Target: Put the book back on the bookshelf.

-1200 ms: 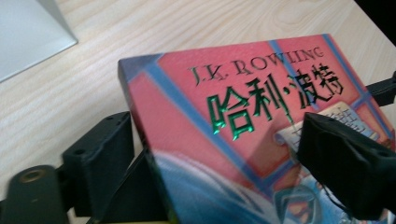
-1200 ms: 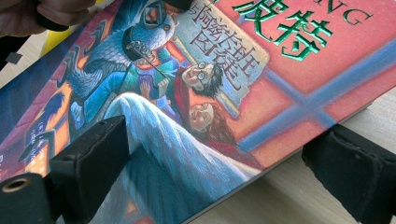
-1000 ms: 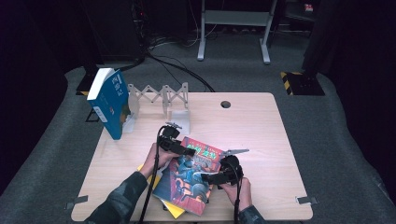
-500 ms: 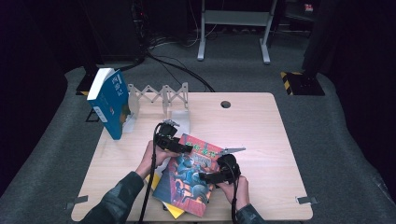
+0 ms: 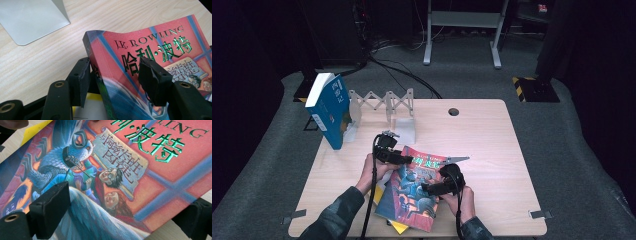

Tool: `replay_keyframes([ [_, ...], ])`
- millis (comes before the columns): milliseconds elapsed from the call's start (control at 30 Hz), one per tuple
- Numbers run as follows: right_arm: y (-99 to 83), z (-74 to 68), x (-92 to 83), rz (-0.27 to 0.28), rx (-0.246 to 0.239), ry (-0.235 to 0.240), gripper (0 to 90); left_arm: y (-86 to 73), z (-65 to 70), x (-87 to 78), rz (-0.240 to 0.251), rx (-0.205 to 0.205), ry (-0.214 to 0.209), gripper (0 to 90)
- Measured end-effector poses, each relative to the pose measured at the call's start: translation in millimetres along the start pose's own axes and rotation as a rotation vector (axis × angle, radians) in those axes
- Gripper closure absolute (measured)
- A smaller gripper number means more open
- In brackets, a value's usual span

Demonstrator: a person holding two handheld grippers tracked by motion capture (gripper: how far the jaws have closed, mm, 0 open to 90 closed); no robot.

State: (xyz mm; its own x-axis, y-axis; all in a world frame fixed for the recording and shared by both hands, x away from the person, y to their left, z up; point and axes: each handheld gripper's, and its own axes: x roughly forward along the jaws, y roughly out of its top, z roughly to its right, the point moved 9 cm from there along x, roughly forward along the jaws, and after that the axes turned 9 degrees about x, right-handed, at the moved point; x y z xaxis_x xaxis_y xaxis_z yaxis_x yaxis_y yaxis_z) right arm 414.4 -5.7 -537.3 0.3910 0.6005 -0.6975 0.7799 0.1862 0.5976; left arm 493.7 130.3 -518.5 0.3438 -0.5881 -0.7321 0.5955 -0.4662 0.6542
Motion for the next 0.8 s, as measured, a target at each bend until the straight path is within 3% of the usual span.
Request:
replay_keyframes([
  [67,-0.3,-0.5,-1.4,-0.001,-0.002,-0.013,7.6,0.5,0.8,-0.6,0.009,0.005,0.013,44.9],
  [133,0.0,2.3,-3.0,0.014,-0.021,-0.055,3.1,2.2,2.6,-2.7,0.015,0.035,0.033,47.3],
  [233,-2.4,10.1,-8.3,0.029,0.014,-0.09,1.4,3.8,3.9,-4.0,0.017,0.064,0.05,48.2],
  [367,-7.7,13.9,-9.3,0.014,0.1,-0.044,2.3,4.6,5.6,-4.6,0.01,0.079,0.067,48.3],
  [567,-7.7,14.3,-7.3,-0.006,0.116,0.021,6.3,5.0,5.3,-5.9,0.002,0.061,0.062,47.8],
  [667,-6.2,14.1,-6.4,-0.002,0.095,0.028,7.5,4.1,4.4,-4.8,-0.021,0.066,0.04,45.0],
  [800,-4.8,13.1,-4.5,-0.002,0.101,0.037,8.0,1.3,3.9,-1.7,-0.033,0.044,0.009,42.0],
])
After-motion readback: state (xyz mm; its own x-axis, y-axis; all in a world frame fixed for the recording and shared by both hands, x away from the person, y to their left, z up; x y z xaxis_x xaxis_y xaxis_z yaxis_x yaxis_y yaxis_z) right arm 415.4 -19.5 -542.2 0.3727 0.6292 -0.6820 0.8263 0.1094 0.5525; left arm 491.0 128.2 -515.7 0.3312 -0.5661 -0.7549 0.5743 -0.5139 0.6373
